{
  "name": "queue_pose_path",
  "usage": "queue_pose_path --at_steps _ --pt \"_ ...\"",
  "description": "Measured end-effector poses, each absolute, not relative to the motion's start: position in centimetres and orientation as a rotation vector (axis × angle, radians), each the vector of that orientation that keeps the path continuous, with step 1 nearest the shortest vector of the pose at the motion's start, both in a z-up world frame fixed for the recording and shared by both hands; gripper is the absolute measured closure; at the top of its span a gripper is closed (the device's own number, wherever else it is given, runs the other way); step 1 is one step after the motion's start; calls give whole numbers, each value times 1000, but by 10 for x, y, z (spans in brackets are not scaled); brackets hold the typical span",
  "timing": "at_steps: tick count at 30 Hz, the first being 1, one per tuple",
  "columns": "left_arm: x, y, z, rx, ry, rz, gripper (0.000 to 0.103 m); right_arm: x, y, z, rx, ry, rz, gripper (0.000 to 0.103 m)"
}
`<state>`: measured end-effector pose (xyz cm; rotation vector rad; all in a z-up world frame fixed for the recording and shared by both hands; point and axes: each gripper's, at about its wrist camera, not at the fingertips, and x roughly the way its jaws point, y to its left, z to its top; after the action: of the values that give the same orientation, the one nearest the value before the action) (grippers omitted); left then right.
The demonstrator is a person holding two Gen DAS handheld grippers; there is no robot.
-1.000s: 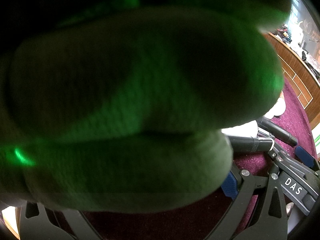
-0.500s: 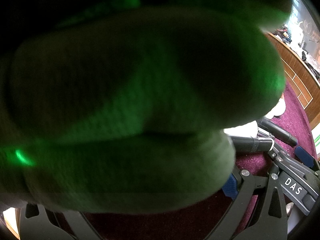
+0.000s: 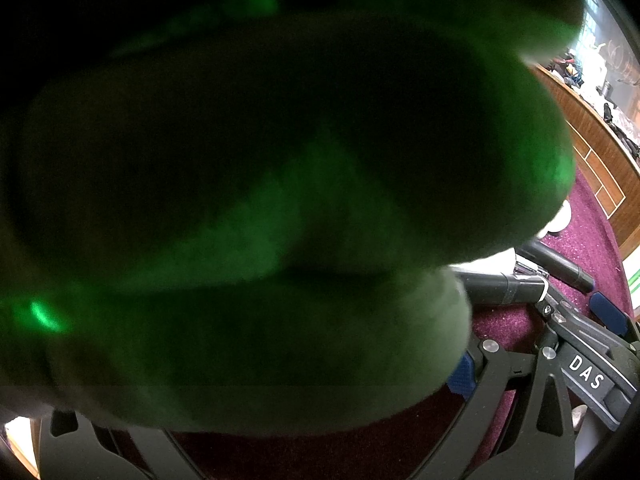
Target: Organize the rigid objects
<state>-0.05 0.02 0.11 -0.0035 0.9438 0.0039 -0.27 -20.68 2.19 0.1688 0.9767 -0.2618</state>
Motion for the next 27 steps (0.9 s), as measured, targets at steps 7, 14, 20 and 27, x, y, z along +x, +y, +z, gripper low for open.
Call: queue_pose_path --at_steps 7,14,20,27 --pt "0 0 1 -4 944 4 0 -3 -205 19 169 976 -262 1" --pt "0 0 1 -4 944 4 0 -3 -204 17 169 975 -262 1" --pt "0 0 1 -4 944 4 0 -2 -203 14 169 975 -262 1" --pt "0 1 1 -4 944 3 0 -2 -202 12 168 974 -262 1"
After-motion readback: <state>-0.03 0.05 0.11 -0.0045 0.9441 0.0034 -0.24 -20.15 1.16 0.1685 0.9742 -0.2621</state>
